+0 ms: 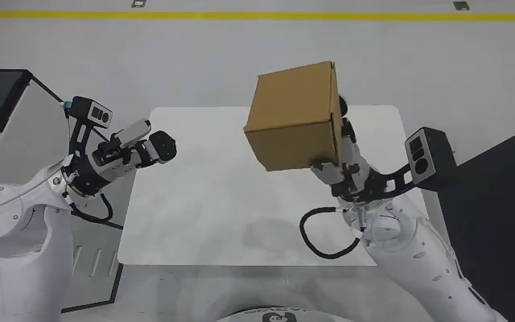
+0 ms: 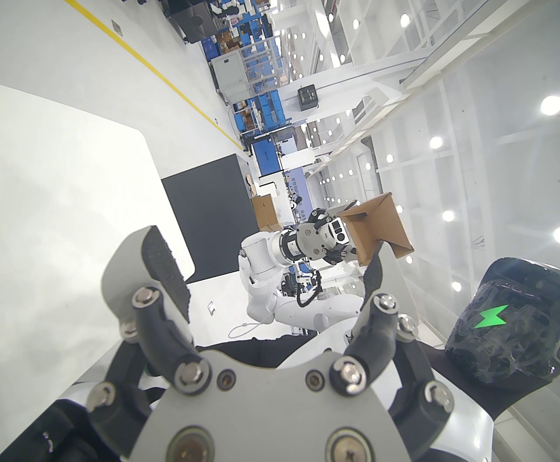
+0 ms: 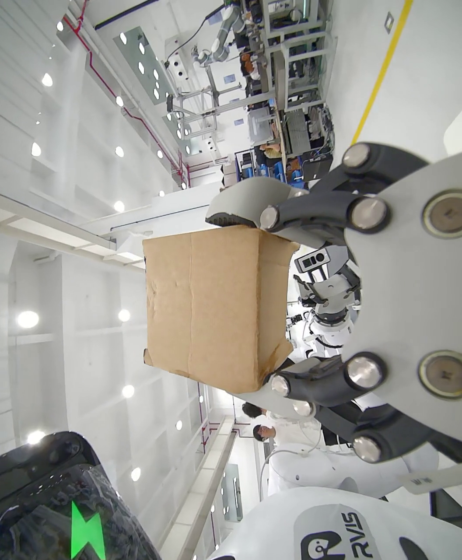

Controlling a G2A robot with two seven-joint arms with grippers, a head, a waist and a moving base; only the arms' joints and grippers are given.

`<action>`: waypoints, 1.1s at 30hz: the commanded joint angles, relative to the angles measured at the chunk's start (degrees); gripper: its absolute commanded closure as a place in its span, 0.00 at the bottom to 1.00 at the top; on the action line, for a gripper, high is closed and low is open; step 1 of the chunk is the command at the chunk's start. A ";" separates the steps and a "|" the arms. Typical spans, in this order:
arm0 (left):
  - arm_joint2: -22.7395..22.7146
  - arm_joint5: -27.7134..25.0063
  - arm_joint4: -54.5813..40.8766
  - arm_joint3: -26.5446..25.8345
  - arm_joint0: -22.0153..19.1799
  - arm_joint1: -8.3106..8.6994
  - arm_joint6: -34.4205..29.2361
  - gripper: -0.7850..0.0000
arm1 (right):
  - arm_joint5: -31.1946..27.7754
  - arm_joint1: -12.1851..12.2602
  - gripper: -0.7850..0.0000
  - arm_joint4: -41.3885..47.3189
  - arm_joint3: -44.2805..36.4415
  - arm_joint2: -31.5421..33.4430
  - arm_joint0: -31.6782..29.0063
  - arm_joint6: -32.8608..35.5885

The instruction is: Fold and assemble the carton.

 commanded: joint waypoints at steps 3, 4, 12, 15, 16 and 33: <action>0.00 0.00 0.00 0.00 0.00 0.00 0.00 0.00 | 0.39 -0.25 1.00 0.01 -0.20 0.28 -0.18 1.81; 0.00 0.00 0.00 0.00 0.00 0.00 0.00 0.00 | 0.56 -0.31 1.00 -0.17 -0.21 0.35 -0.21 2.27; 0.00 0.00 0.00 0.00 0.00 0.00 0.00 0.00 | 0.52 -0.59 1.00 -1.52 -0.60 0.81 -0.17 3.72; 0.00 0.00 0.00 0.00 0.00 0.00 0.00 0.00 | 0.52 -0.59 1.00 -1.52 -0.60 0.81 -0.17 3.72; 0.00 0.00 0.00 0.00 0.00 0.00 0.00 0.00 | 0.52 -0.59 1.00 -1.52 -0.60 0.81 -0.17 3.72; 0.00 0.00 0.00 0.00 0.00 0.00 0.00 0.00 | 8.09 0.97 1.00 -10.92 -3.47 10.90 -13.03 14.42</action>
